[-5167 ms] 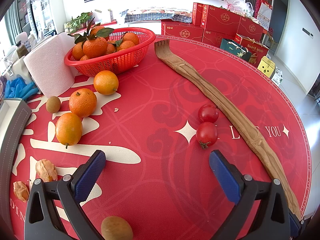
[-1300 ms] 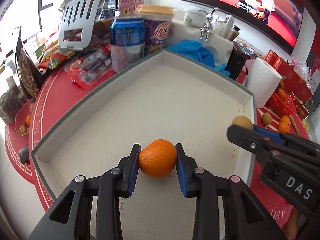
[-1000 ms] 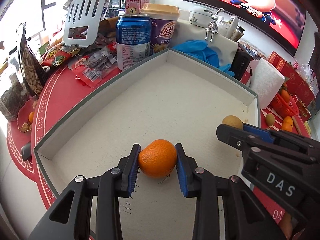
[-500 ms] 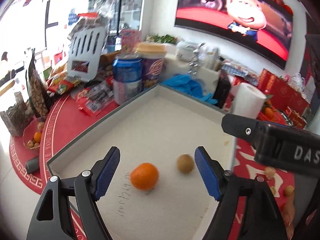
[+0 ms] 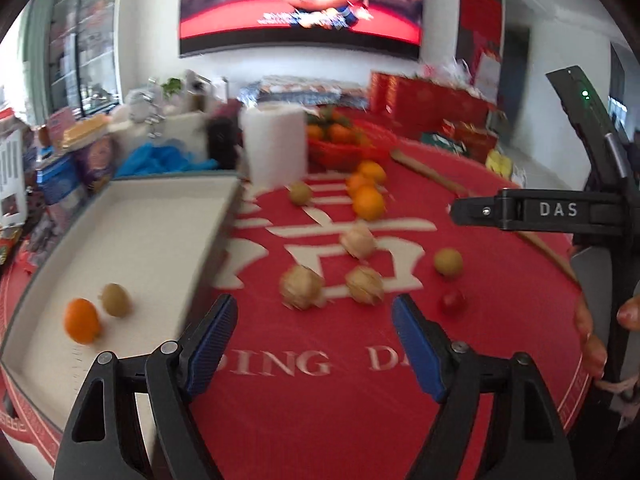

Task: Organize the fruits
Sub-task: 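Move both open grippers from the tray back over the table fruits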

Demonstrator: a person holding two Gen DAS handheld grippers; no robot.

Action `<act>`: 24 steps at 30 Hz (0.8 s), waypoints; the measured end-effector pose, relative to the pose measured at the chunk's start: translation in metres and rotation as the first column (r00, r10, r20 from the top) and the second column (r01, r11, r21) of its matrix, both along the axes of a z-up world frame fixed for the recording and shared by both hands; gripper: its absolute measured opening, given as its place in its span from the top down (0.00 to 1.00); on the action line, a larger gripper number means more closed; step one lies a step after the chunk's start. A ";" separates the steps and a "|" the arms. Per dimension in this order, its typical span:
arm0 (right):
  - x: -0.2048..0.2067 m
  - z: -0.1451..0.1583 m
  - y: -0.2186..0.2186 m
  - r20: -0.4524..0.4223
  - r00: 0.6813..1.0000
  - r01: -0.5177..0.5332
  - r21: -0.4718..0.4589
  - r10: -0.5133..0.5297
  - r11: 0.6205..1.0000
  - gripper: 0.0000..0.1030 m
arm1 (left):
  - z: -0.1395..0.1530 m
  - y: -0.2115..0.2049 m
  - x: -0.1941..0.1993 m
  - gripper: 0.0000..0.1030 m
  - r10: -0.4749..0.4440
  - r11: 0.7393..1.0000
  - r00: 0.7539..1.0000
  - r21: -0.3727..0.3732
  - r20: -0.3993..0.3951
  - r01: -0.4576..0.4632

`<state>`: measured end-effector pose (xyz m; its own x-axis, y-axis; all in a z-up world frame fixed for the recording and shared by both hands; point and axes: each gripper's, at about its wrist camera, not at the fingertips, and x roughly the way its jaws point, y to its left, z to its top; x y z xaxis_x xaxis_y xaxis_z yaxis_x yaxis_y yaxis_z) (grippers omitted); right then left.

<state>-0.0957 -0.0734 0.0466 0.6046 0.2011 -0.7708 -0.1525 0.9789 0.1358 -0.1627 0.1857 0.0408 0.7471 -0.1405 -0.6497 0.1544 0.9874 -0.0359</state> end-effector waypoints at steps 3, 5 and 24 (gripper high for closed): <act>-0.011 -0.020 -0.028 -0.040 0.999 0.022 -0.024 -0.023 0.999 0.00 | -0.014 -0.018 0.005 0.20 0.002 1.000 0.998 0.030 -0.056 0.000; -0.020 -0.029 -0.036 -0.052 0.999 0.013 -0.034 -0.015 0.999 0.00 | -0.022 -0.020 0.006 0.20 0.016 1.000 0.997 0.028 -0.082 -0.014; -0.043 -0.049 -0.027 -0.025 0.995 -0.099 -0.157 0.096 0.983 0.00 | -0.032 -0.053 0.051 0.26 0.076 0.996 0.978 0.066 -0.195 -0.064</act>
